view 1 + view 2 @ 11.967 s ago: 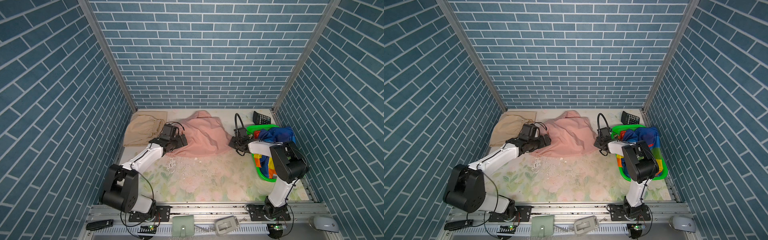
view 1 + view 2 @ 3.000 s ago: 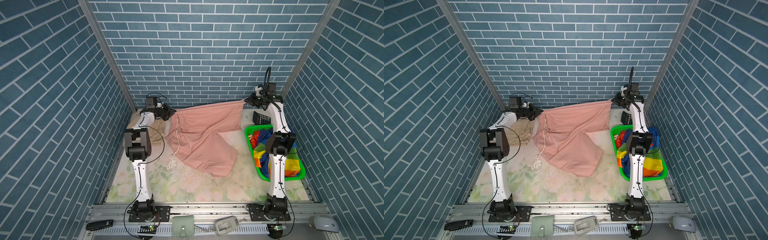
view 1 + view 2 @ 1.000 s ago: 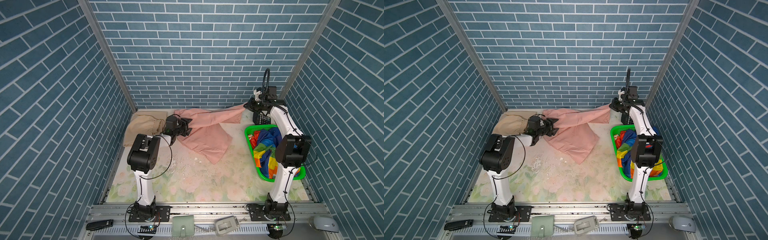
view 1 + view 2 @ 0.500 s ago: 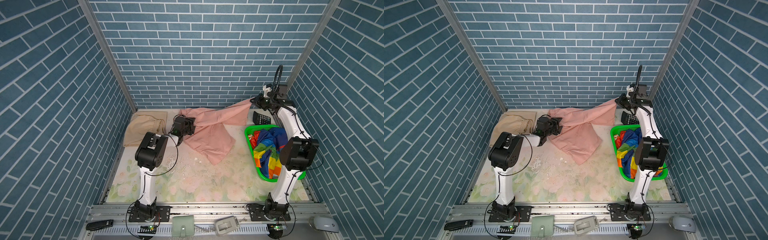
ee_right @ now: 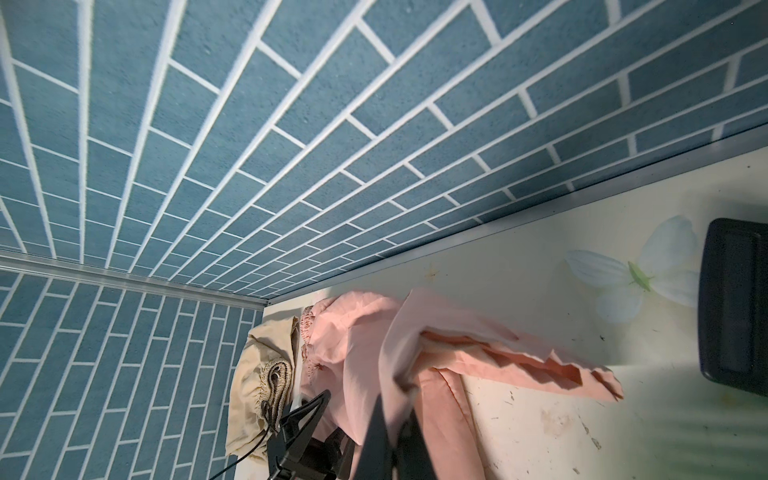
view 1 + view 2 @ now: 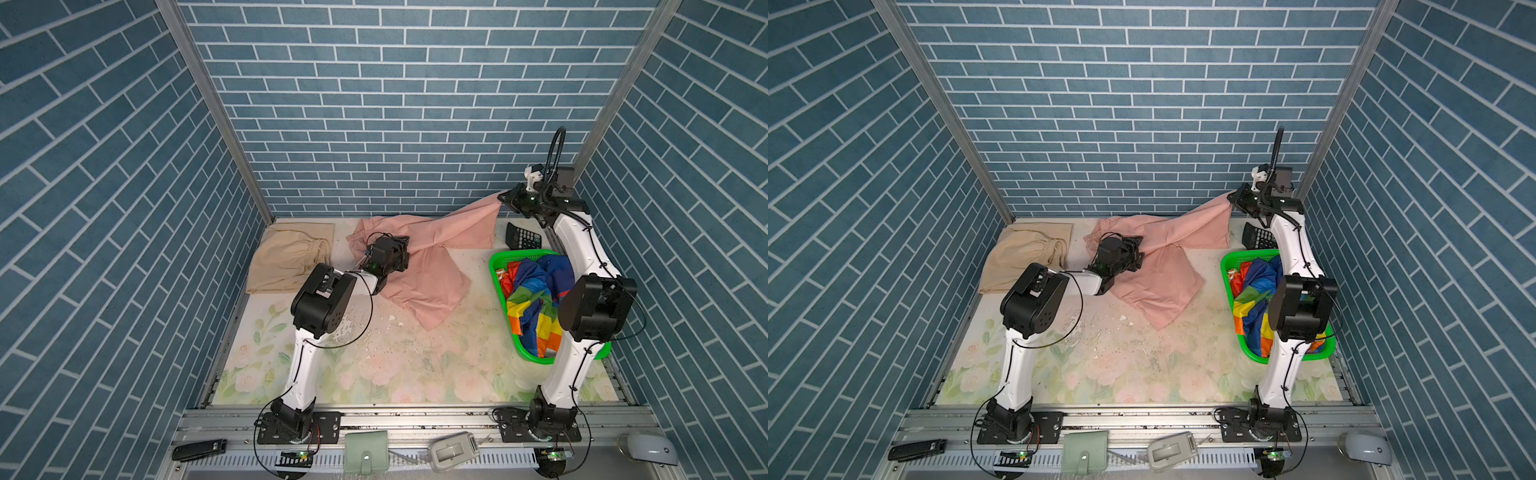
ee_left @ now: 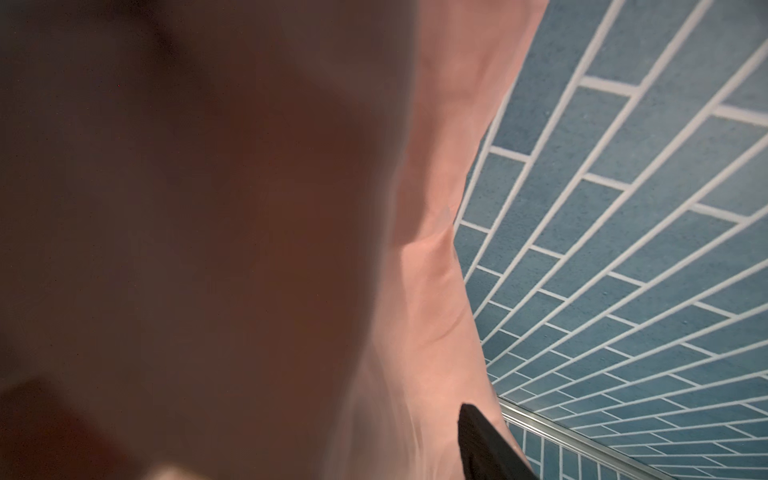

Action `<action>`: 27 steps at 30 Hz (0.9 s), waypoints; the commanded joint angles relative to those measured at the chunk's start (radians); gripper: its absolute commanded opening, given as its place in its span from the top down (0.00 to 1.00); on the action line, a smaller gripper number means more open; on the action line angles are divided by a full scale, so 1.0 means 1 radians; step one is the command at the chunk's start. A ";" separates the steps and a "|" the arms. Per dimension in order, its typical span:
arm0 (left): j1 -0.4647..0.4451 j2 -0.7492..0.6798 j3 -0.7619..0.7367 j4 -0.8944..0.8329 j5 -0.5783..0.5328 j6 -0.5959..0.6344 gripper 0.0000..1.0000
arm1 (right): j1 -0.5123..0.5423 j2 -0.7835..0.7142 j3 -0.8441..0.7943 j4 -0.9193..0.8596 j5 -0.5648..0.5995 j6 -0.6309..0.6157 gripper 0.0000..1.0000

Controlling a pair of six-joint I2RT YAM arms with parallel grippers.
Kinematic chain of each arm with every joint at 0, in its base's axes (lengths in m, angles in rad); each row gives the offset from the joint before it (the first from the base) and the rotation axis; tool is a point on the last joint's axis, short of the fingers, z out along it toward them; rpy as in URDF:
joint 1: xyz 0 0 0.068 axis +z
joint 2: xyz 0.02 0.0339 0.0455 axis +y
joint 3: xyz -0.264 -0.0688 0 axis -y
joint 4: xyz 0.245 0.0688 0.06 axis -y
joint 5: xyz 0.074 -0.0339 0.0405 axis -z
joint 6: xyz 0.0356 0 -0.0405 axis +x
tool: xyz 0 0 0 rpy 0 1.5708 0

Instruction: Fold and stack the shorts

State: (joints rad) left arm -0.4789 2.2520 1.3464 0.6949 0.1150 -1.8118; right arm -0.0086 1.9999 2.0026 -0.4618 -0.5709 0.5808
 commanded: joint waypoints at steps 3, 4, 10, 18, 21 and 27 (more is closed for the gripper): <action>-0.014 0.063 0.097 0.002 -0.073 -0.010 0.36 | 0.004 -0.020 0.030 0.031 -0.015 0.030 1.00; -0.013 0.079 0.111 0.014 -0.085 -0.014 0.37 | 0.004 -0.021 0.030 0.031 -0.015 0.030 1.00; 0.057 0.075 0.094 0.012 -0.115 0.060 0.45 | -0.002 -0.039 0.028 0.017 -0.019 0.013 1.00; 0.155 0.046 0.065 0.031 -0.107 0.129 0.58 | -0.007 -0.045 0.021 0.021 -0.023 0.012 1.00; 0.169 0.044 0.074 0.020 -0.101 0.145 0.58 | -0.007 -0.049 0.016 0.024 -0.020 0.013 1.00; 0.178 0.069 0.083 0.028 -0.091 0.155 0.63 | -0.007 -0.050 0.018 0.022 -0.020 0.013 1.00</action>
State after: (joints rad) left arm -0.3054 2.3280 1.4155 0.7200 0.0250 -1.6897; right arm -0.0093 1.9976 2.0022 -0.4587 -0.5842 0.5949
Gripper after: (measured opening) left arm 0.373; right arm 0.042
